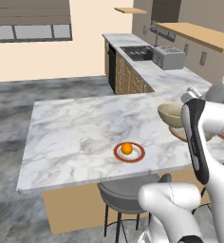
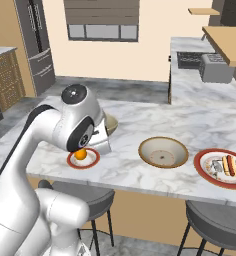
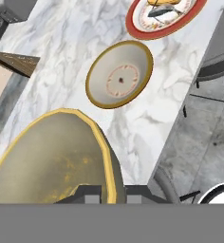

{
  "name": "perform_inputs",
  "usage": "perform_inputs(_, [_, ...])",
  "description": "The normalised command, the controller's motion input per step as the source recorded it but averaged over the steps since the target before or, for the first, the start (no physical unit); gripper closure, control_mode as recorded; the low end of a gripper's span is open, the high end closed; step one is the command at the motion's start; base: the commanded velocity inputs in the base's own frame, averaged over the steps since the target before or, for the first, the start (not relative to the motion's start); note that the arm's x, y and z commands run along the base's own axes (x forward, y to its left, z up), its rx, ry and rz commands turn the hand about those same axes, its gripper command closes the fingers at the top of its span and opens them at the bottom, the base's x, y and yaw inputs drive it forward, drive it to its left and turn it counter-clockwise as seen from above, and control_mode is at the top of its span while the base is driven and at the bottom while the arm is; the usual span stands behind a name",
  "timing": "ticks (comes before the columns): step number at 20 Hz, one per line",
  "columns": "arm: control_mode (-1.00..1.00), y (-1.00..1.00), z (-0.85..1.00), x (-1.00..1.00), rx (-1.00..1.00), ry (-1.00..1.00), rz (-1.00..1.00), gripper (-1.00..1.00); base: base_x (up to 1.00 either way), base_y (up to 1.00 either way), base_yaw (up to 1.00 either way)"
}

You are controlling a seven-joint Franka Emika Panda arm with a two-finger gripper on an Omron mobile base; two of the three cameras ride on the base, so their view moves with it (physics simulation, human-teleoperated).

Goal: Take the smaller bowl and place it next to the appetizer plate on the dining counter , and place the larger bowl next to the plate with cooked food.

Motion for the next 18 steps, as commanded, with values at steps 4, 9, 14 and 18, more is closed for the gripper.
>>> perform_inputs(4, [-1.00,0.02,-0.52,0.12,0.00,-0.03,0.08,1.00,0.00,0.00,0.00])
perform_inputs(9, [-1.00,0.11,-0.57,0.21,-0.01,0.00,0.04,1.00,0.00,0.00,0.00])
perform_inputs(14, [-1.00,0.01,-0.46,0.29,-0.01,0.02,0.00,1.00,0.00,0.00,0.00])
perform_inputs(18, [-1.00,0.00,-0.38,0.32,-0.01,0.02,0.00,1.00,0.00,0.00,0.00])
